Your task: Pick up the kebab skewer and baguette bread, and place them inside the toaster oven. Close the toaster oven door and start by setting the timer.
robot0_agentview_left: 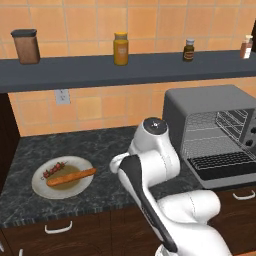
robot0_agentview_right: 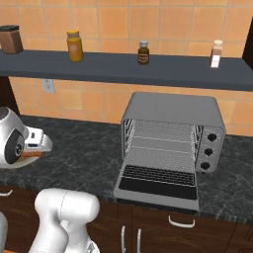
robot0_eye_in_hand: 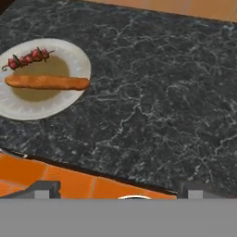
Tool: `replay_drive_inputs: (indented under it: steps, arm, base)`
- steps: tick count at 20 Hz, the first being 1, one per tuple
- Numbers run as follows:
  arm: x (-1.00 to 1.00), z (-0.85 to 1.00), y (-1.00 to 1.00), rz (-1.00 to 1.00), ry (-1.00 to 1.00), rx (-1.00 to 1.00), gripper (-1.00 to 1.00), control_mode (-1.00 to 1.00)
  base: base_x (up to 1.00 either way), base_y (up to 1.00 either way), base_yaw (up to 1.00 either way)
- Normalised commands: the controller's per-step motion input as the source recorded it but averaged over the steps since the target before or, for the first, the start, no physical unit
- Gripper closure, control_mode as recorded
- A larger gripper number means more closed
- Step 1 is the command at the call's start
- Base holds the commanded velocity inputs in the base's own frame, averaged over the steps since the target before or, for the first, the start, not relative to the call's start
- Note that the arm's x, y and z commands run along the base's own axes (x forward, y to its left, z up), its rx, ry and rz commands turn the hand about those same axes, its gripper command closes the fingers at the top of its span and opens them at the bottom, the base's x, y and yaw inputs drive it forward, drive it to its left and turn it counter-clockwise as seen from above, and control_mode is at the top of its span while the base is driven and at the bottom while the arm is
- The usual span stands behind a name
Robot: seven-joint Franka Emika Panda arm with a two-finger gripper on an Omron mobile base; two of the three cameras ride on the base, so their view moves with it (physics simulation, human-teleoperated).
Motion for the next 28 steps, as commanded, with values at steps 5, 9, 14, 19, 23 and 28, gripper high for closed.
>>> replay_drive_inputs:
  steps: [5,9,14,19,23,28]
  arm:
    - [0.26,-0.08,0.87,0.43,0.2,-0.23,-1.0,-1.0]
    - [0.71,-0.31,0.83,0.24,0.14,-0.25,-1.0,-1.0]
    - [0.87,-0.6,0.47,0.1,0.05,-0.14,-1.0,-1.0]
    - [0.97,-0.59,0.49,0.05,0.14,-0.01,-1.0,-1.0]
    - [0.56,-0.54,0.47,0.04,0.14,0.0,-1.0,-1.0]
    - [0.47,-0.32,0.59,0.04,0.02,-0.02,-1.0,-1.0]
  base:
    - [0.0,0.0,0.0]
    - [0.0,0.0,0.0]
    - [0.0,0.0,0.0]
    - [0.0,0.0,0.0]
    - [0.0,0.0,0.0]
    - [0.0,0.0,0.0]
